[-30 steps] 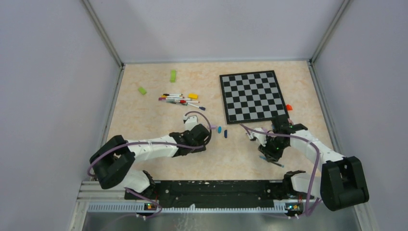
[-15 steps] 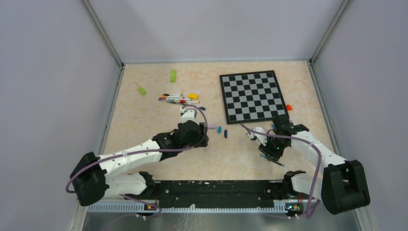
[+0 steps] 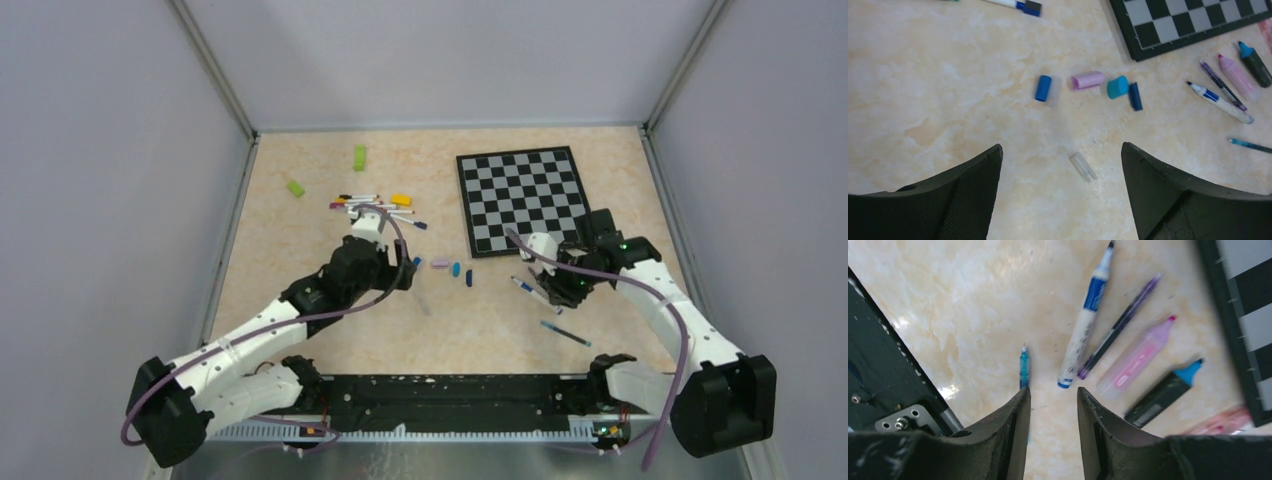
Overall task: Open the pen caps
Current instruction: Place the pen at the center of the board, then pick up the pen from the center of the board.
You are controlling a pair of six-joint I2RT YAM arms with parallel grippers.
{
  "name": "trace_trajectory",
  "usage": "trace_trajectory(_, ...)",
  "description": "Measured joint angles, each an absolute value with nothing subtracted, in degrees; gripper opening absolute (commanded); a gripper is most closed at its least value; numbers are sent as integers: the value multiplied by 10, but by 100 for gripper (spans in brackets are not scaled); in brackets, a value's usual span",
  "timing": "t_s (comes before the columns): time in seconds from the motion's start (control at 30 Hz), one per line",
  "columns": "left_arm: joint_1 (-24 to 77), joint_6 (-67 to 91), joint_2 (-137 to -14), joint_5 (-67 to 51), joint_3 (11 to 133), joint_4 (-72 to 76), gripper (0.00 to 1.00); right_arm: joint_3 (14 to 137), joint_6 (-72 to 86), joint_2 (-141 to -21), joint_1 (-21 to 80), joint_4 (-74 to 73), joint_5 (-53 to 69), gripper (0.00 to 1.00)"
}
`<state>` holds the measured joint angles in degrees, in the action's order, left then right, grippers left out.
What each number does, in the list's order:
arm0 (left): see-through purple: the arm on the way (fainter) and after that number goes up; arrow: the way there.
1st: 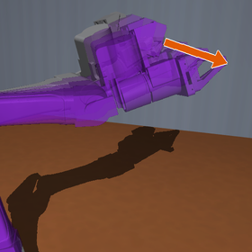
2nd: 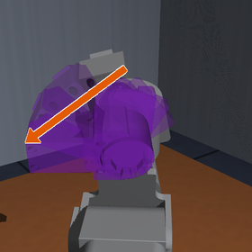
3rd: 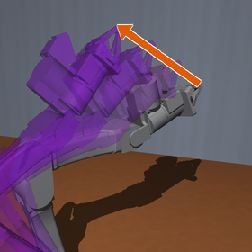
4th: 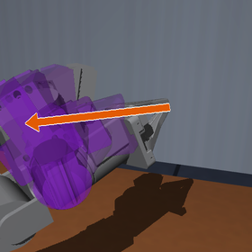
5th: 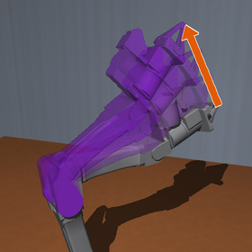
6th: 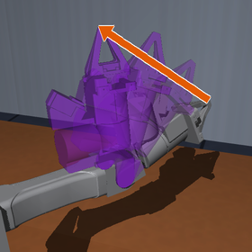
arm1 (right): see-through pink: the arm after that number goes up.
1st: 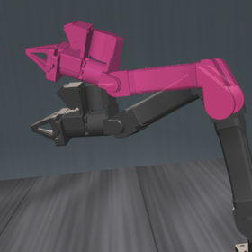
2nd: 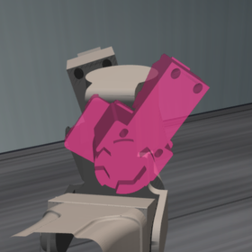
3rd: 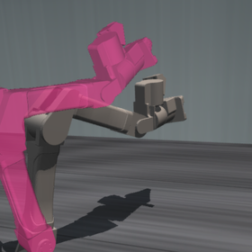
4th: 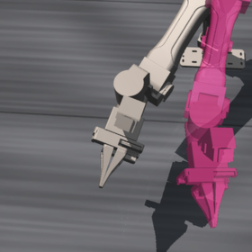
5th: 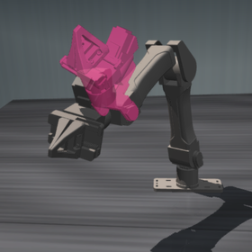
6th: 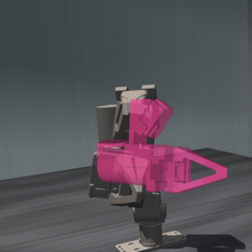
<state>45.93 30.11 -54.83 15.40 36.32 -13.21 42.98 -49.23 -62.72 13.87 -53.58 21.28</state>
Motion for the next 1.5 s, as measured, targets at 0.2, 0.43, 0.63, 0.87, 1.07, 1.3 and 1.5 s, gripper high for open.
trace_trajectory(0.2,320,252,-555,79,365,-107,90,520,-451,-610,137,-521,288,40)
trace_trajectory(0.43,200,279,-649,-48,383,-52,87,530,-378,-641,12,-477,482,41)
trace_trajectory(0.63,184,363,-787,-93,446,-46,66,496,-309,-629,-46,-402,575,45)
trace_trajectory(0.87,209,462,-930,-5,614,-170,63,464,-256,-602,-47,-346,583,46)
trace_trajectory(1.07,262,520,-1003,102,757,-288,61,462,-240,-602,-47,-323,573,46)
trace_trajectory(1.3,270,548,-1099,145,871,-366,51,456,-232,-602,-47,-321,566,46)
trace_trajectory(1.5,273,555,-1170,151,930,-408,47,454,-229,-606,-47,-320,561,46)
